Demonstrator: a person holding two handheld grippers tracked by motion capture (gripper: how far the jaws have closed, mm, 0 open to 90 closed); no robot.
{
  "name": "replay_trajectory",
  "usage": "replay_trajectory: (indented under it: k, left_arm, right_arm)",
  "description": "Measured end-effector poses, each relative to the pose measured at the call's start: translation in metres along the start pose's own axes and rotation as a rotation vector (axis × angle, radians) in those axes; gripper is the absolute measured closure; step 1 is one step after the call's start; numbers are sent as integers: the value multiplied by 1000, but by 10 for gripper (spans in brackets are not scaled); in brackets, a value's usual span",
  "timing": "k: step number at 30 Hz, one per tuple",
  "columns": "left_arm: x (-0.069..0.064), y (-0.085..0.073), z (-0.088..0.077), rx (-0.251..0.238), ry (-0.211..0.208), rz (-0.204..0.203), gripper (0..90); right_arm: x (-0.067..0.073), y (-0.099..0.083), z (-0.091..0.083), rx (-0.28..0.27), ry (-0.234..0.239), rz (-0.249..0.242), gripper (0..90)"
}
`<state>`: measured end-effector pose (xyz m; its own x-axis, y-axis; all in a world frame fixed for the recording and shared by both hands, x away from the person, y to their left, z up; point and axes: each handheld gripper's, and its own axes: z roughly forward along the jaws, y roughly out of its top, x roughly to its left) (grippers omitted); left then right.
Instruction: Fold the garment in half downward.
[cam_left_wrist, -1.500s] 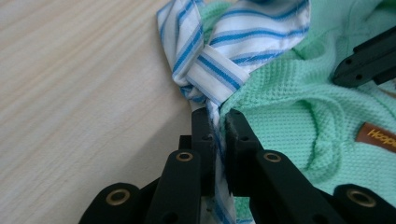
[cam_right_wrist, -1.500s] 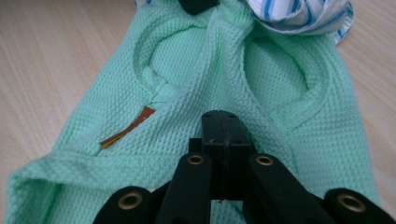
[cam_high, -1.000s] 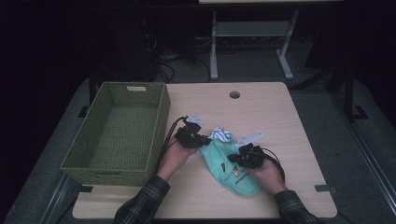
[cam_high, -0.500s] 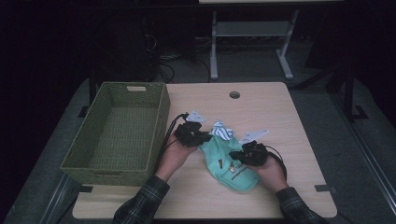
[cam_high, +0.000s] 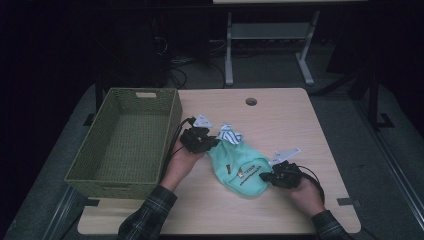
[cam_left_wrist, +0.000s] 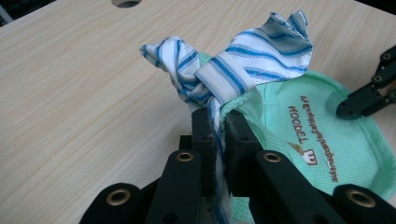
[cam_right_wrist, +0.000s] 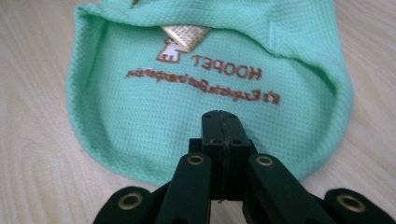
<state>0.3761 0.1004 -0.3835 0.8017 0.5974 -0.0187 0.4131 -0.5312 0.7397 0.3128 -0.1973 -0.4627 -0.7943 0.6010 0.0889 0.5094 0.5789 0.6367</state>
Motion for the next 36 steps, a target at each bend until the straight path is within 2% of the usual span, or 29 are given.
replay_trajectory:
  k: [3,12,19,23,25,31,36]
  left_arm:
    - [-3,1,0,2,-7,9,838]
    - [-16,6,2,5,-22,58,831]
    - [-29,8,5,6,-54,94,831]
    - [-39,8,10,30,-73,128,830]
    - [-43,8,14,44,-82,144,828]
    - [-52,5,24,68,-103,161,828]
    - [-60,2,32,87,-119,174,823]
  right_arm:
    - [-2,0,2,1,7,17,899]
    - [-5,4,6,-8,14,7,899]
    - [-6,5,7,-15,20,18,898]
    - [-9,3,7,-25,36,27,898]
    - [-12,2,5,-34,23,15,898]
    - [-22,-1,-10,-81,6,53,898]
    - [-23,-2,-12,-81,3,61,898]
